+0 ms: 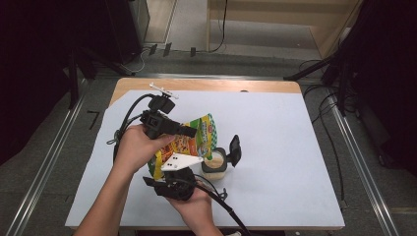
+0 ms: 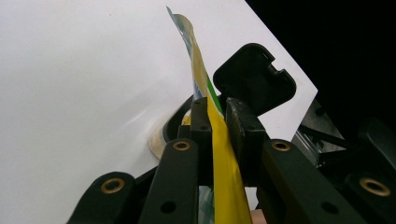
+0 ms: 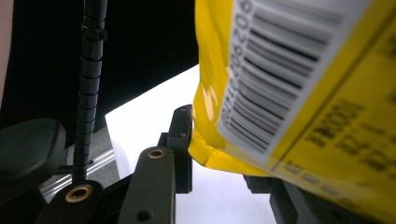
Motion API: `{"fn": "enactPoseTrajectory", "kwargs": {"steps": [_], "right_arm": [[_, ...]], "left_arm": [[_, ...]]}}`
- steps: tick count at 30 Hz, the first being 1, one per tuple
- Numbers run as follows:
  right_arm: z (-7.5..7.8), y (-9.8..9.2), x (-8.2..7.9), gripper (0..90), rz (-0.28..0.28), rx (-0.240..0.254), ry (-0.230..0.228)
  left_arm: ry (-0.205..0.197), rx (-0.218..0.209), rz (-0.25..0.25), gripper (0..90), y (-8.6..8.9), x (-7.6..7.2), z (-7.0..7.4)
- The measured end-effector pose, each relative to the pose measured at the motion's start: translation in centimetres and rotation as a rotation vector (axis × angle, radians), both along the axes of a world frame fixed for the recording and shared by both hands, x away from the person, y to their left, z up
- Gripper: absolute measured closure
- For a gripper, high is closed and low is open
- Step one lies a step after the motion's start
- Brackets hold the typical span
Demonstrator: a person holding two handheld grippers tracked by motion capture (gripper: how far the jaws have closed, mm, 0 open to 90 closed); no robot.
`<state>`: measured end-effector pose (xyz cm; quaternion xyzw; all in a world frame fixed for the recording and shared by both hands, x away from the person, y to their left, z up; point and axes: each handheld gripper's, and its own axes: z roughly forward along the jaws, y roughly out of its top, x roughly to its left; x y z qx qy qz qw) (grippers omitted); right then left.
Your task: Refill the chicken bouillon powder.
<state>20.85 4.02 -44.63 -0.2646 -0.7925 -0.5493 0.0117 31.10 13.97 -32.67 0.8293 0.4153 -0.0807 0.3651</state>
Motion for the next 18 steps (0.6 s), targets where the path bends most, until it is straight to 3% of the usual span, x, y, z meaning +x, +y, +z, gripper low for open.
{"fn": "enactPoseTrajectory", "kwargs": {"steps": [18], "right_arm": [[-0.01,0.03,0.02,70.2,0.000,0.000,-0.001]], "left_arm": [[0.006,-0.006,0.002,81.7,0.13,0.11,-0.06]]}}
